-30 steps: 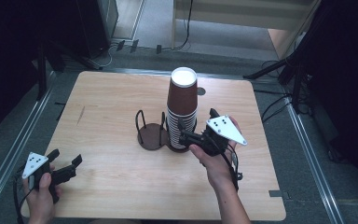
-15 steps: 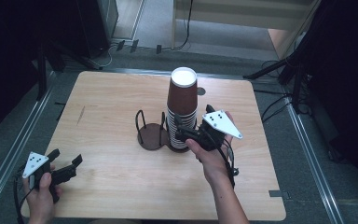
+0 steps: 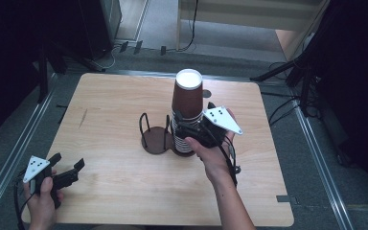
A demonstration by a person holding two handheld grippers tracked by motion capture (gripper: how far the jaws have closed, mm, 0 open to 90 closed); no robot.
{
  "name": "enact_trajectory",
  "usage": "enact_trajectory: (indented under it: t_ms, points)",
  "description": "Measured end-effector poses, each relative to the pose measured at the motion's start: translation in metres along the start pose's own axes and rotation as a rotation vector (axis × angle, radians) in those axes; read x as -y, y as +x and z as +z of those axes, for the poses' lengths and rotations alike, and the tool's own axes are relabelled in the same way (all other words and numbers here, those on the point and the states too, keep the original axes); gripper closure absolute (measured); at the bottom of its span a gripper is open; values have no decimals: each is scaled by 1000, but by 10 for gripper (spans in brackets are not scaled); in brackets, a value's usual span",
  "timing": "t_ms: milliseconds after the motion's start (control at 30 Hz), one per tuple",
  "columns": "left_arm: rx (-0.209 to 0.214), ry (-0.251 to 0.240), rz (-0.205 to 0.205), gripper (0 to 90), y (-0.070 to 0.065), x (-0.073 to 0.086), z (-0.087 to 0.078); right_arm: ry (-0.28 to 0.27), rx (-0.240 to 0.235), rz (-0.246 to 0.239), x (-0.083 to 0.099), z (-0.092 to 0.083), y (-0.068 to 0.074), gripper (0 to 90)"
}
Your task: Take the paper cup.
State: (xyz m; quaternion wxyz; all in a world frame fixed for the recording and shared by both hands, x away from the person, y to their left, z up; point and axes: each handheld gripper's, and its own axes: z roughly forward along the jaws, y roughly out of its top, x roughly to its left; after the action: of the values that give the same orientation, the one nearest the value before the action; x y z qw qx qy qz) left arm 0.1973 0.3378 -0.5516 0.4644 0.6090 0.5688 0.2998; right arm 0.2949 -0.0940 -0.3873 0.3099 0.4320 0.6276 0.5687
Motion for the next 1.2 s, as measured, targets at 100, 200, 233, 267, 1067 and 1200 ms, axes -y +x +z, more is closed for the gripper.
enact_trajectory:
  t_ms: [100, 200, 233, 267, 1067, 1200]
  points:
    - [-1, 1, -2, 91, 0, 0, 0, 0, 10, -13, -1, 6, 4, 0]
    - [0, -1, -3, 91, 0, 0, 0, -3, 14, -13, -1, 8, 5, 0]
    - [0, 0, -3, 91, 0, 0, 0, -2, 19, -17, -1, 10, 6, 0]
    - [0, 0, -4, 91, 0, 0, 0, -3, 25, -22, -1, 12, 6, 0]
    - [1, 4, -4, 91, 1, 0, 0, -21, 57, -47, -1, 25, 11, 76]
    - [1, 4, -4, 91, 1, 0, 1, -25, 56, -41, -2, 24, 11, 81]
